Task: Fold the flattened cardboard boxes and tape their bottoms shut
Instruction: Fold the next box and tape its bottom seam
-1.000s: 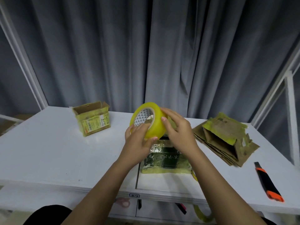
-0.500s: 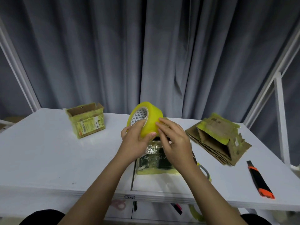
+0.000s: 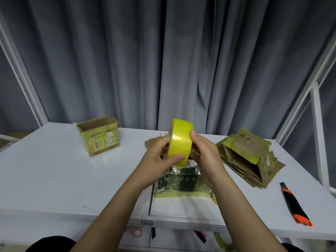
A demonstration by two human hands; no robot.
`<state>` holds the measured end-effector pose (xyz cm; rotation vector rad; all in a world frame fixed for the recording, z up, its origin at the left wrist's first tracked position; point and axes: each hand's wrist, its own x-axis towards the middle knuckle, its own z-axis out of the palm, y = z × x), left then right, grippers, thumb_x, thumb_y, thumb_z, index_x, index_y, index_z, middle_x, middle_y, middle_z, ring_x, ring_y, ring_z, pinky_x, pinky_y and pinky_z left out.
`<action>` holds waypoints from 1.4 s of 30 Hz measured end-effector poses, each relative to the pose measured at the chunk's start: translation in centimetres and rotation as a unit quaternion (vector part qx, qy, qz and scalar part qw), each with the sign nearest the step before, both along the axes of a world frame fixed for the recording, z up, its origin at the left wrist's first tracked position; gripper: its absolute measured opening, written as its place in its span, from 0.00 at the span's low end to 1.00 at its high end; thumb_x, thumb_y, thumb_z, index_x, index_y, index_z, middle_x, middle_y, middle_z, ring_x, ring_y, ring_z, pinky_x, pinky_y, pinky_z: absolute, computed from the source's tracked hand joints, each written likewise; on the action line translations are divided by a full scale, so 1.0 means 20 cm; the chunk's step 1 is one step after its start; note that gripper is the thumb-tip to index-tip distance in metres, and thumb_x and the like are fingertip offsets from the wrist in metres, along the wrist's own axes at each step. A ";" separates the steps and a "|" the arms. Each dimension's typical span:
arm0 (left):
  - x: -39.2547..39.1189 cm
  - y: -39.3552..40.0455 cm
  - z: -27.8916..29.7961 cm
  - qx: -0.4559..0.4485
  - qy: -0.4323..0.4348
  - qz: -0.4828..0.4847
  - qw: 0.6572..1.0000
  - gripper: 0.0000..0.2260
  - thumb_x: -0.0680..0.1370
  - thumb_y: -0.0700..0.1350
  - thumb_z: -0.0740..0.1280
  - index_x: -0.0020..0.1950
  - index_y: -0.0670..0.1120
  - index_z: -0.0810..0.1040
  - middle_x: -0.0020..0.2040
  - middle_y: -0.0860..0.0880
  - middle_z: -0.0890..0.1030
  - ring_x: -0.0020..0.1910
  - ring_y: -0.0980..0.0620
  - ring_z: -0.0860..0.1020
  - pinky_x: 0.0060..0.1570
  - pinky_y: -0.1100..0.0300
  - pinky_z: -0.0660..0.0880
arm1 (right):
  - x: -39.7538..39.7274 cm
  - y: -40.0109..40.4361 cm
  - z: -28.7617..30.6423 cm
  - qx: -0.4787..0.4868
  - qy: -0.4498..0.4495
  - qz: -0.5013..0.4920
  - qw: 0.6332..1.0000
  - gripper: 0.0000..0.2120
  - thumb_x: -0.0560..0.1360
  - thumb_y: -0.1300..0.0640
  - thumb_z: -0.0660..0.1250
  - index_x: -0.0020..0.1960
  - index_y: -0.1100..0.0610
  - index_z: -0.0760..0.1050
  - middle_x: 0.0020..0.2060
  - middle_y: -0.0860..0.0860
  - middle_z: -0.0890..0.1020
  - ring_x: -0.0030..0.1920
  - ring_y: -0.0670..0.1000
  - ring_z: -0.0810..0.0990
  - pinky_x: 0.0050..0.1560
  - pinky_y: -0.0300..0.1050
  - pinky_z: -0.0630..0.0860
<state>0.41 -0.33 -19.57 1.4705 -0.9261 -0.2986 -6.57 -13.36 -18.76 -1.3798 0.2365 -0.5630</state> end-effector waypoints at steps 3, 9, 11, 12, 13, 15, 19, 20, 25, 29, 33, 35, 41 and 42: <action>0.01 0.01 0.01 0.024 -0.033 0.030 0.999 0.17 0.68 0.45 0.75 0.52 0.52 0.73 0.51 0.48 0.75 0.45 0.65 0.75 0.51 0.64 0.76 | 0.00 0.00 0.00 -0.002 -0.008 -0.018 1.000 0.15 0.79 0.54 0.63 0.56 0.64 0.78 0.48 0.60 0.83 0.46 0.55 0.83 0.49 0.50 0.79; 0.05 0.05 0.06 0.145 -0.300 0.129 0.934 0.47 0.65 0.56 0.77 0.71 0.65 0.48 0.74 0.57 0.53 0.72 0.58 0.54 0.68 0.61 0.58 | -0.02 0.01 -0.05 -0.050 -0.022 -0.015 0.998 0.20 0.71 0.48 0.68 0.58 0.58 0.80 0.53 0.55 0.83 0.56 0.56 0.81 0.59 0.56 0.77; 0.06 0.06 0.09 0.203 -0.417 0.131 0.876 0.48 0.67 0.61 0.73 0.76 0.58 0.44 0.78 0.56 0.46 0.76 0.57 0.44 0.74 0.52 0.48 | -0.03 0.02 -0.07 -0.086 -0.031 -0.013 0.996 0.19 0.70 0.48 0.68 0.57 0.55 0.80 0.53 0.53 0.83 0.57 0.53 0.81 0.59 0.51 0.77; 0.06 0.06 0.09 0.211 -0.454 0.137 0.854 0.46 0.69 0.62 0.70 0.77 0.54 0.46 0.78 0.55 0.47 0.76 0.57 0.43 0.75 0.49 0.44 | -0.03 0.03 -0.07 -0.102 -0.041 -0.015 0.994 0.17 0.69 0.49 0.68 0.56 0.53 0.80 0.53 0.52 0.83 0.56 0.52 0.81 0.58 0.48 0.77; 0.07 0.06 0.09 0.208 -0.479 0.148 0.840 0.43 0.70 0.63 0.67 0.78 0.52 0.49 0.78 0.54 0.50 0.77 0.56 0.44 0.75 0.47 0.44 | -0.03 0.03 -0.08 -0.116 -0.050 -0.021 0.992 0.15 0.69 0.49 0.68 0.55 0.50 0.80 0.53 0.51 0.83 0.57 0.50 0.80 0.58 0.45 0.77; 0.06 0.07 0.06 0.189 -0.508 0.167 0.824 0.36 0.73 0.61 0.62 0.77 0.48 0.57 0.77 0.51 0.57 0.76 0.54 0.51 0.74 0.47 0.49 | -0.03 0.03 -0.08 -0.132 -0.057 -0.037 0.989 0.13 0.69 0.50 0.68 0.54 0.47 0.78 0.54 0.49 0.83 0.56 0.46 0.80 0.56 0.40 0.76; 0.03 0.08 -0.03 0.117 -0.543 0.179 0.812 0.23 0.78 0.52 0.62 0.71 0.43 0.69 0.73 0.46 0.67 0.72 0.49 0.65 0.69 0.50 0.62 | -0.02 0.01 -0.06 -0.116 -0.077 -0.043 0.989 0.13 0.70 0.51 0.67 0.54 0.47 0.79 0.52 0.49 0.83 0.54 0.46 0.81 0.51 0.39 0.77; 0.02 0.08 -0.04 0.096 -0.545 0.179 0.813 0.20 0.78 0.50 0.63 0.67 0.42 0.73 0.71 0.45 0.70 0.69 0.49 0.68 0.67 0.52 0.65 | -0.02 0.01 -0.06 -0.111 -0.081 -0.041 0.990 0.12 0.71 0.52 0.67 0.54 0.47 0.79 0.52 0.49 0.84 0.53 0.47 0.81 0.50 0.39 0.78; -0.04 0.05 0.00 -0.035 -0.259 0.172 0.950 0.07 0.77 0.47 0.66 0.54 0.49 0.76 0.56 0.51 0.75 0.55 0.59 0.75 0.52 0.67 0.73 | -0.04 -0.02 -0.07 -0.136 -0.074 -0.021 0.988 0.16 0.74 0.51 0.69 0.61 0.52 0.78 0.55 0.49 0.83 0.57 0.47 0.81 0.56 0.42 0.77; 0.02 0.01 0.14 -0.024 0.089 0.121 0.988 0.17 0.77 0.52 0.64 0.64 0.49 0.72 0.57 0.51 0.79 0.56 0.58 0.78 0.56 0.64 0.74 | -0.07 -0.02 -0.08 -0.191 -0.069 0.007 0.979 0.14 0.76 0.58 0.64 0.61 0.49 0.75 0.58 0.44 0.80 0.59 0.39 0.78 0.57 0.33 0.73; 0.04 -0.02 0.24 -0.035 0.201 0.064 0.977 0.08 0.79 0.45 0.64 0.55 0.44 0.77 0.45 0.50 0.83 0.42 0.57 0.82 0.46 0.62 0.79 | -0.08 -0.03 -0.11 -0.263 -0.057 0.008 0.963 0.17 0.77 0.57 0.62 0.64 0.48 0.72 0.62 0.45 0.77 0.63 0.40 0.74 0.59 0.31 0.70; 0.03 -0.03 0.26 -0.053 0.259 0.037 0.964 0.05 0.79 0.40 0.63 0.46 0.43 0.78 0.39 0.48 0.81 0.37 0.55 0.81 0.40 0.62 0.79 | -0.08 -0.03 -0.12 -0.278 -0.059 0.003 0.959 0.17 0.76 0.56 0.62 0.64 0.47 0.71 0.61 0.47 0.77 0.63 0.41 0.74 0.60 0.33 0.70; -0.01 -0.03 0.22 -0.118 0.230 0.031 0.965 0.09 0.75 0.35 0.67 0.51 0.46 0.79 0.43 0.50 0.85 0.44 0.54 0.83 0.39 0.63 0.79 | -0.06 0.00 0.00 -0.158 -0.082 -0.009 0.984 0.09 0.74 0.60 0.65 0.53 0.54 0.78 0.45 0.47 0.82 0.46 0.39 0.80 0.45 0.32 0.75; -0.01 -0.03 0.20 -0.121 0.213 0.037 0.969 0.12 0.72 0.35 0.69 0.53 0.47 0.78 0.46 0.49 0.85 0.47 0.53 0.82 0.42 0.63 0.79 | -0.04 0.01 0.03 -0.143 -0.072 -0.024 0.987 0.06 0.75 0.60 0.65 0.51 0.54 0.78 0.42 0.47 0.81 0.42 0.39 0.78 0.42 0.31 0.74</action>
